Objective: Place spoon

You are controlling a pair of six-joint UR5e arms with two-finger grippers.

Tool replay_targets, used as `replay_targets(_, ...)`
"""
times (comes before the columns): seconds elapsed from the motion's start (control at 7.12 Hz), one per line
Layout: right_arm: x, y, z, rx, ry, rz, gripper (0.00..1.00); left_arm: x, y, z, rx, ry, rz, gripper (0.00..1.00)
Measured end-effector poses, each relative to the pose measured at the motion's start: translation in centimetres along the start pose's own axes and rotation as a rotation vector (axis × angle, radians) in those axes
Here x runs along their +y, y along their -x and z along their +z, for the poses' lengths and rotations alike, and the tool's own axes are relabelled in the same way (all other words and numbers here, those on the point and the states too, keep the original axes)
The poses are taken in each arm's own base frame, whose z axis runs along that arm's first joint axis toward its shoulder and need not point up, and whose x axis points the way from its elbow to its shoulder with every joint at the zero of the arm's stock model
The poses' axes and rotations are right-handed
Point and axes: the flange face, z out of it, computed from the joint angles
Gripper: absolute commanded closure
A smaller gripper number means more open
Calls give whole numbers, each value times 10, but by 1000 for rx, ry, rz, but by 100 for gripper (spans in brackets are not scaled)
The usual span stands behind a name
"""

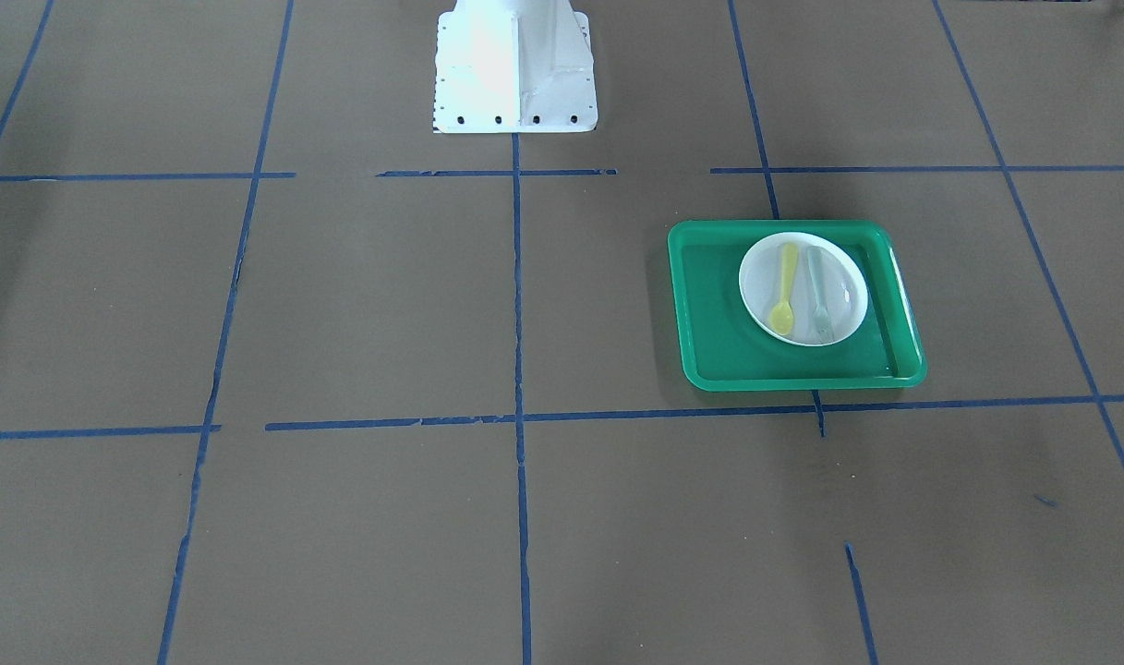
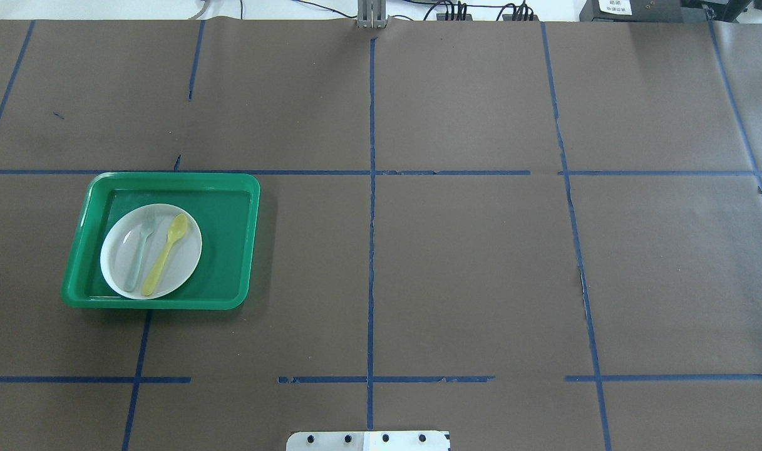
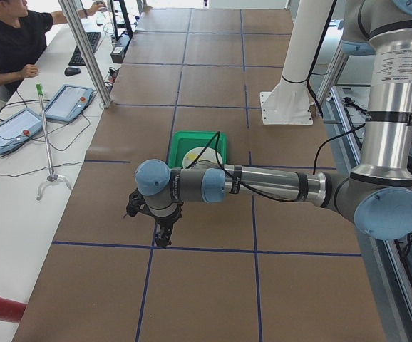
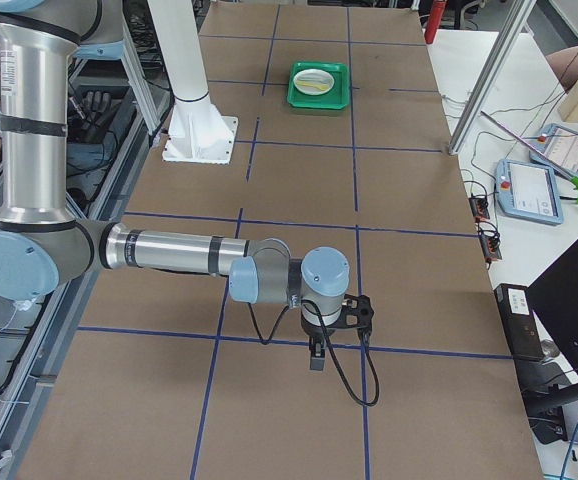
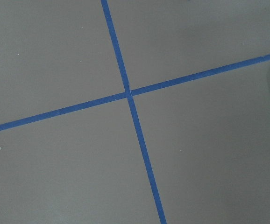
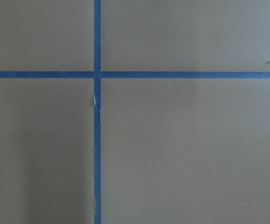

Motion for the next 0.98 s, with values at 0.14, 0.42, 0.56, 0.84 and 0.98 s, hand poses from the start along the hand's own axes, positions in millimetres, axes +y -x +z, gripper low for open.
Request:
replay_targets(0.14,0,0,0,0,0,0,0,0,1,0,0,0,-2,0)
replay_targets(0.42,0,0,0,1,0,0,0,8,4,2,-3,1,-7,0)
replay_targets(0.56,0,0,0,0,0,0,0,18,8,4,1,1,-14,0)
replay_targets(0.84,0,0,0,0,0,0,0,30,10,9,14,3,-30,1)
replay_targets(0.98,0,0,0,0,0,0,0,16,-9,10,58,-25,-15,13)
